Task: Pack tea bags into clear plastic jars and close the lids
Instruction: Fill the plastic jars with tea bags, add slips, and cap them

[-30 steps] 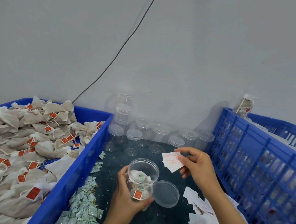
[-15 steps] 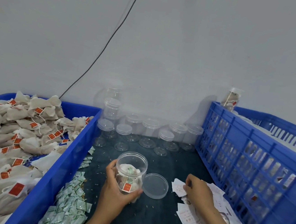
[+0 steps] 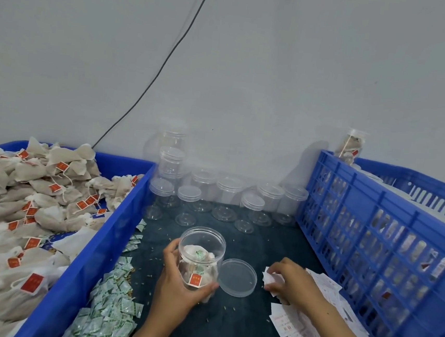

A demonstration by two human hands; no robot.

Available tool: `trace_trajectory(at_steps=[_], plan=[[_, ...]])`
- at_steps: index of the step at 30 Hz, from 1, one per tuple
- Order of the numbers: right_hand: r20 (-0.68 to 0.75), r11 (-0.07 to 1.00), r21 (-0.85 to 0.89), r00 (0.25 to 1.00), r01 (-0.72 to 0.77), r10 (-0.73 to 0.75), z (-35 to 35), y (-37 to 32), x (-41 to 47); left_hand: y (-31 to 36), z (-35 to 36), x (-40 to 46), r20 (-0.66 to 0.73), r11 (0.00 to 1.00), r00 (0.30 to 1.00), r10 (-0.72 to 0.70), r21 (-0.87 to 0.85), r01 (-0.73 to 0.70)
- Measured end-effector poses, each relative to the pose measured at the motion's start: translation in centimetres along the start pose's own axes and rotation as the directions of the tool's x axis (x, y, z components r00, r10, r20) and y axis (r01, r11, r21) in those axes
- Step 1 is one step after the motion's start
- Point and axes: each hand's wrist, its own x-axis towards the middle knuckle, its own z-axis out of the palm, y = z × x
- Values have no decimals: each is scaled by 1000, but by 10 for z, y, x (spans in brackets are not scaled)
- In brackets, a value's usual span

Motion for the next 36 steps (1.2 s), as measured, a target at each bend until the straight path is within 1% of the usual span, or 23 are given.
trace_trajectory(at_steps=[2, 3, 7, 10, 11, 12, 13, 14, 15, 16, 17, 18, 19, 20, 21, 23, 25, 27, 28, 30, 32, 36], plan=[[-46, 990, -134, 997, 47, -54, 3, -1, -2, 1, 0, 0, -1, 1000, 1000, 1, -1, -1], [-59, 983, -174, 996, 61, -72, 4, -1, -3, 1, 0, 0, -2, 1000, 1000, 0, 0, 0], [-49, 970, -234, 995, 70, -83, 5, 0, -4, 1, 0, 0, -2, 1000, 1000, -14, 7, 14], [10, 948, -299, 994, 106, -108, -2, 2, -3, 2, 0, 0, 3, 1000, 1000, -19, 8, 19], [7, 941, -317, 992, 118, -122, -5, 0, -3, 2, 0, 0, 4, 1000, 1000, -20, 9, 20], [-39, 930, -345, 988, 129, -152, -10, -2, -2, 3, 0, 0, 5, 1000, 1000, -22, 10, 22], [-157, 921, -362, 964, 146, -215, -15, -6, -1, 3, -1, 0, 11, 1000, 1000, -26, 12, 26], [-321, 926, -344, 906, 159, -275, -21, -13, -1, 4, -1, 0, 19, 999, 999, -31, 15, 30], [-486, 948, -251, 822, 196, -298, -27, -22, -2, 4, -2, 0, 28, 999, 999, -36, 19, 35], [-615, 960, -103, 742, 261, -268, -33, -35, -4, 4, -3, -1, 41, 999, 998, -43, 22, 42], [-690, 938, 60, 693, 341, -208, -40, -49, -7, 5, -4, -2, 56, 999, 997, -50, 25, 48], [-730, 892, 189, 666, 411, -152, -45, -63, -9, 6, -4, -2, 69, 998, 996, -55, 27, 53], [-744, 844, 269, 657, 464, -124, -51, -76, -11, 6, -5, -3, 74, 998, 996, -57, 30, 55], [-743, 804, 309, 656, 508, -129, -55, -89, -12, 7, -5, -3, 73, 998, 996, -57, 36, 55], [-729, 771, 317, 661, 553, -175, -59, -100, -14, 8, -5, -3, 68, 998, 996, -54, 45, 52], [-655, 733, 268, 676, 625, -337, -63, -118, -16, 10, -4, -3, 52, 997, 997, -51, 57, 48], [-538, 755, 155, 696, 637, -476, -62, -130, -16, 12, -4, -4, 41, 997, 998, -52, 56, 50], [-446, 797, -9, 711, 604, -544, -59, -139, -14, 13, -4, -4, 39, 997, 998, -55, 62, 53], [-416, 813, -45, 728, 581, -544, -59, -143, -13, 14, -4, -4, 39, 996, 998, -58, 63, 55], [-328, 841, -26, 790, 541, -518, -63, -152, -10, 14, -4, -4, 33, 996, 997, -63, 64, 61], [-158, 854, -25, 842, 519, -516, -69, -161, -8, 15, -4, -4, 27, 996, 998, -63, 60, 61], [97, 855, -60, 856, 515, -508, -77, -168, -10, 15, -6, -6, 35, 996, 998, -44, 79, 41]])
